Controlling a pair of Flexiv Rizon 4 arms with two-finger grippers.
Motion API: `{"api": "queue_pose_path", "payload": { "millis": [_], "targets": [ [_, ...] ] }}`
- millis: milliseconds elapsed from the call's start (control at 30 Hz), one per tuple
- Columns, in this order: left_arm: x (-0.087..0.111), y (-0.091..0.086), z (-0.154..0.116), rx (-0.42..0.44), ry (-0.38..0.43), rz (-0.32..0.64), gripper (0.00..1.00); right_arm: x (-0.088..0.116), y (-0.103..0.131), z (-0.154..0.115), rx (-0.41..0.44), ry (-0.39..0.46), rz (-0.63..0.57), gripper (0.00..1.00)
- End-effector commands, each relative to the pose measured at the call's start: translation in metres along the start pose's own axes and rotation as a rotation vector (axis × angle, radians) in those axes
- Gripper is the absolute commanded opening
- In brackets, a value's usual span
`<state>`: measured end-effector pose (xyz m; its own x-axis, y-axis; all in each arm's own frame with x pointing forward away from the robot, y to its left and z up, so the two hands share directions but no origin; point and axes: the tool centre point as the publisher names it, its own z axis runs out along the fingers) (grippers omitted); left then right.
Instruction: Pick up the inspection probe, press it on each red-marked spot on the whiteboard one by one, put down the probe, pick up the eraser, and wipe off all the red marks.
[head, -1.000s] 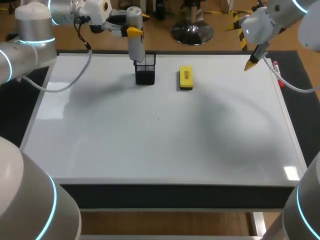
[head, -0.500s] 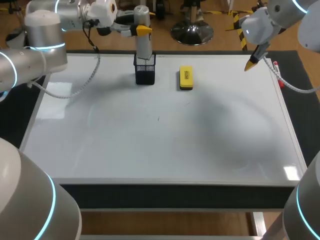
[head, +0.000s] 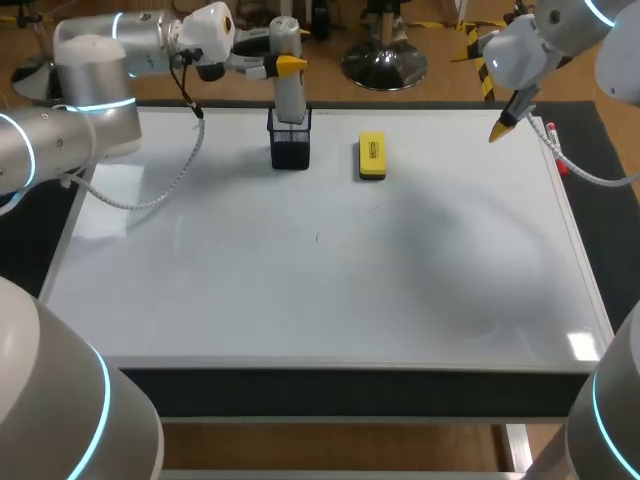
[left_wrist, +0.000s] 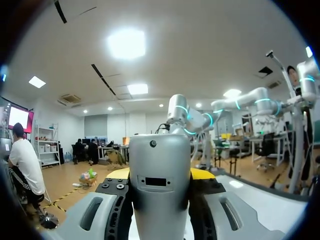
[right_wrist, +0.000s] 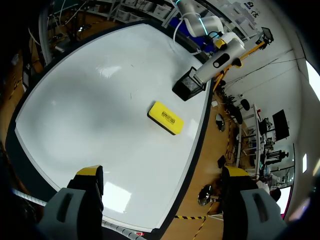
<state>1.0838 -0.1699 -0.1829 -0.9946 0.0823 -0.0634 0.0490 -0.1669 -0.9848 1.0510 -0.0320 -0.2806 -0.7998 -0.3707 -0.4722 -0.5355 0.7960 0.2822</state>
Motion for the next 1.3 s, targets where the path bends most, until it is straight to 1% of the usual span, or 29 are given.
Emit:
{"api": "queue_pose_path", "payload": {
  "millis": [33, 233, 833, 1300],
  "targets": [
    [0.003, 0.001, 0.001, 0.003, -0.016, 0.005, 0.00, -0.001, 0.000, 0.000, 0.002, 0.005, -0.001, 1.00],
    [-0.001, 0.007, 0.003, 0.001, -0.024, 0.009, 0.00, -0.001, 0.000, 0.000, 0.002, 0.005, -0.001, 1.00],
    [-0.009, 0.029, -0.004, 0.003, -0.043, -0.029, 0.00, -0.001, 0.000, 0.000, 0.002, 0.005, -0.001, 1.00],
    [-0.014, 0.053, -0.007, -0.004, -0.031, -0.054, 0.00, -0.001, 0.000, 0.000, 0.002, 0.005, -0.001, 1.00]
  ]
}}
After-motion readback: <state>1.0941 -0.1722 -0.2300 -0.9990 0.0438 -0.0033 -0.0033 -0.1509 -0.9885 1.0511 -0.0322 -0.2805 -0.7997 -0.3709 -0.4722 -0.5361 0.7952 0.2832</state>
